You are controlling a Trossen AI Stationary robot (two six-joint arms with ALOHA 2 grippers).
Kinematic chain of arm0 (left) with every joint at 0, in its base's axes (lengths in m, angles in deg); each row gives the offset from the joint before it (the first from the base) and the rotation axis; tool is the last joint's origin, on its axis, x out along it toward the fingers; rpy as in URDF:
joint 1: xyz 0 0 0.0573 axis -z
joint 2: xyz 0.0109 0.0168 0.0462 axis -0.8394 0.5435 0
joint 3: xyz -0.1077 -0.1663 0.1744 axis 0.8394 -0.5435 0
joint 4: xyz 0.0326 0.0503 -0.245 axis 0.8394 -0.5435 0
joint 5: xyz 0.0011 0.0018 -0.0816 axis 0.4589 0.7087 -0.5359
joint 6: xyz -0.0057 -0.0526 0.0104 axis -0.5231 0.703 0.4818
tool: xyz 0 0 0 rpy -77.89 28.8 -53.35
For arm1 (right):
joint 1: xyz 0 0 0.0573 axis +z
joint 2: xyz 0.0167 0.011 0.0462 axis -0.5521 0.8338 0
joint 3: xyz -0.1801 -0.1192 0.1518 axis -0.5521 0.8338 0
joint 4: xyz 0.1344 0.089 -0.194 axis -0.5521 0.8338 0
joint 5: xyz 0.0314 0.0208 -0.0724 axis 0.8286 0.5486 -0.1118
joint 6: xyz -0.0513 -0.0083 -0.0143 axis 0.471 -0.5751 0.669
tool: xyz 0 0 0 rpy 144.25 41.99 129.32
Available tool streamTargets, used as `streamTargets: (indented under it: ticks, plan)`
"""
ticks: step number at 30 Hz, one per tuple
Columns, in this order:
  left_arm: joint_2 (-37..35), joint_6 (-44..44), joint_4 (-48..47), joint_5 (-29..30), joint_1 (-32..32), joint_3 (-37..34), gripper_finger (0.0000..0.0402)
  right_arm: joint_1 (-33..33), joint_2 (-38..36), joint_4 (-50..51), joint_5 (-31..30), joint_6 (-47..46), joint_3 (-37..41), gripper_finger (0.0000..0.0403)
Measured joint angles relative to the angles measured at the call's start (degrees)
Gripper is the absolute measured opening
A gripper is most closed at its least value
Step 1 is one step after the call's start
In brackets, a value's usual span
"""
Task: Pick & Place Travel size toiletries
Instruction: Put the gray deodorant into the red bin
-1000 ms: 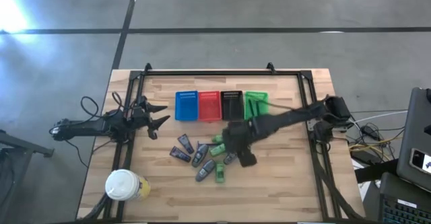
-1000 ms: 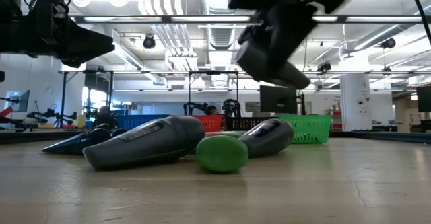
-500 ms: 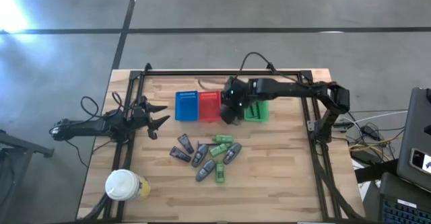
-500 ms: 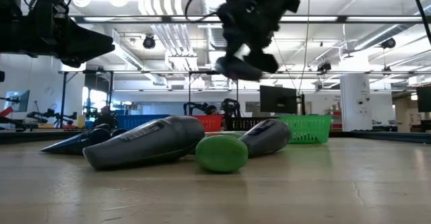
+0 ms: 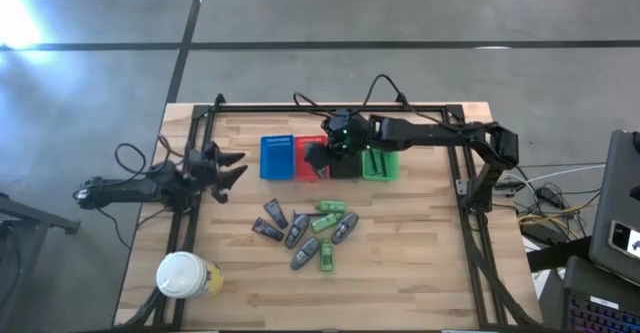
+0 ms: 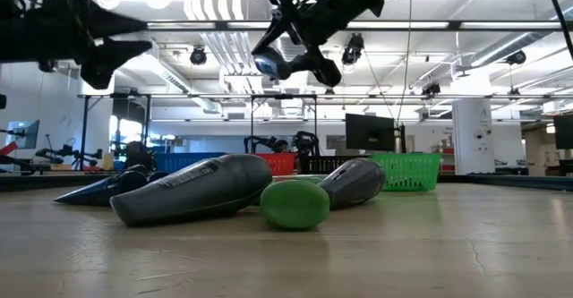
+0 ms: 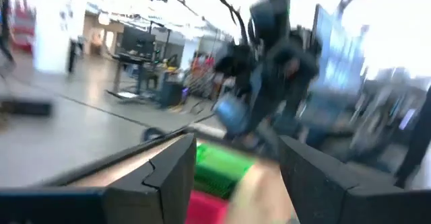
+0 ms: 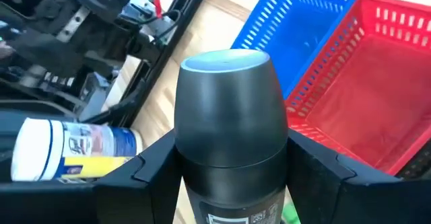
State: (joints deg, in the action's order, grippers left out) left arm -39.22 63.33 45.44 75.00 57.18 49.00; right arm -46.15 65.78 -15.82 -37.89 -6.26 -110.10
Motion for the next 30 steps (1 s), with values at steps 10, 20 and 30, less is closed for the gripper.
streamTargets:
  ticks: [10,20,30]
  plan:
    - [0.04,22.13,5.41,23.9,-0.01,-0.02,0.0212,-0.15,0.0,-5.79,-5.62,-4.0,0.66,0.0205]
    - [5.49,32.64,5.83,3.64,-0.47,-0.02,0.0212,-0.31,1.38,-7.67,-3.7,-2.81,0.85,0.0205]
    - [23.77,35.65,5.6,1.66,-1.06,7.34,0.0216,-2.1,4.01,-13.94,0.81,-1.13,0.89,0.0205]
